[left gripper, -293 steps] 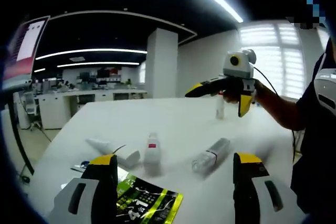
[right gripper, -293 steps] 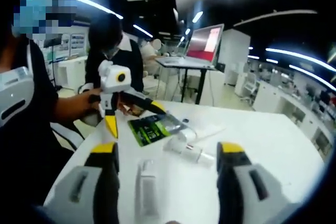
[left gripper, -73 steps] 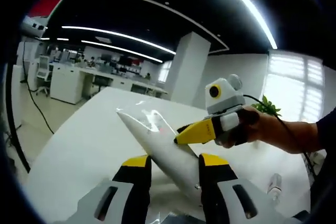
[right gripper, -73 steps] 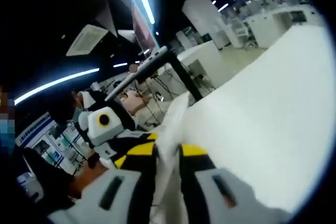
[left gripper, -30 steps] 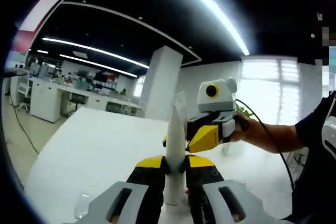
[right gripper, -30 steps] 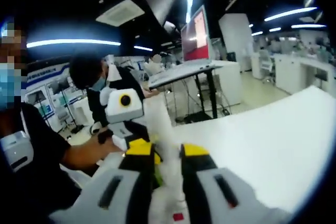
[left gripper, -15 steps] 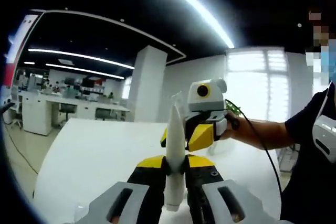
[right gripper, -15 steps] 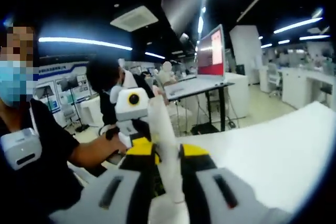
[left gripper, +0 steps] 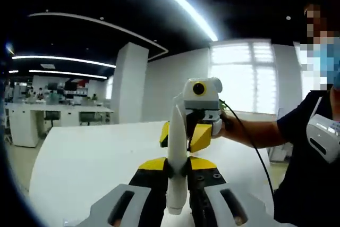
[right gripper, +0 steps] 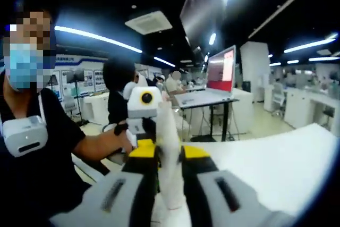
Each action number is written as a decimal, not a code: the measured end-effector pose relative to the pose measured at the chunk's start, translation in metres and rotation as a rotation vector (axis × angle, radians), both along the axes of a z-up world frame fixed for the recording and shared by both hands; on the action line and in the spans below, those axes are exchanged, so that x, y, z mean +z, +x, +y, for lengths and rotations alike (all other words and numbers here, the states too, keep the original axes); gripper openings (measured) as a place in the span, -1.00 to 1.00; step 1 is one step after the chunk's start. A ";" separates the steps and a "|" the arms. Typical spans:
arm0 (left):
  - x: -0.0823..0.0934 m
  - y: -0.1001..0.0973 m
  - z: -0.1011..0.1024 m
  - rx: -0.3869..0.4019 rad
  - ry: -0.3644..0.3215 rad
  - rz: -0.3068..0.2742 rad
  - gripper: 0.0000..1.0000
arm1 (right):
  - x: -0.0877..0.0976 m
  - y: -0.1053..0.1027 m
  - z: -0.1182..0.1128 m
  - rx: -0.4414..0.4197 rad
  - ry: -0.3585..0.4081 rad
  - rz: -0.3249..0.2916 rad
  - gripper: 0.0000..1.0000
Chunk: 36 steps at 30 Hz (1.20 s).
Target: Arrange the skincare products in the storage area until every visible bottle or jar stands upright without overlapping.
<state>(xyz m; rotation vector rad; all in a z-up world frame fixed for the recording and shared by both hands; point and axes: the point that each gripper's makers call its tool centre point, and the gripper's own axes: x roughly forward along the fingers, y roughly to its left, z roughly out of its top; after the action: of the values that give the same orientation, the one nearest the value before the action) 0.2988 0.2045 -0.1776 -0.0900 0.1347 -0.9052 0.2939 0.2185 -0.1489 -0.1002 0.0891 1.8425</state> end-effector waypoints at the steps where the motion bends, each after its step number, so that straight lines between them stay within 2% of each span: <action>1: -0.001 0.000 -0.006 -0.011 0.012 0.002 -0.76 | 0.002 0.001 -0.003 -0.002 0.012 -0.007 -0.69; 9: 0.000 0.003 -0.038 -0.075 0.043 0.003 -0.76 | 0.009 0.008 -0.034 -0.055 0.050 -0.080 -0.74; 23: -0.007 0.018 -0.095 -0.164 0.071 0.014 -0.74 | 0.004 0.024 -0.093 -0.193 0.071 -0.118 -0.77; 32: -0.007 0.026 -0.119 -0.187 0.093 0.014 -0.74 | 0.004 0.032 -0.120 -0.246 0.097 -0.134 -0.78; 36: -0.001 0.035 -0.130 -0.180 0.078 -0.008 -0.74 | 0.011 0.038 -0.133 -0.272 0.114 -0.146 -0.78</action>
<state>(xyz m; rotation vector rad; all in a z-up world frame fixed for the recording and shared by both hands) 0.3337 0.0749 -0.1781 -0.0017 0.1729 -1.0785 0.3322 0.0860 -0.1380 -0.1354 -0.1005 1.5599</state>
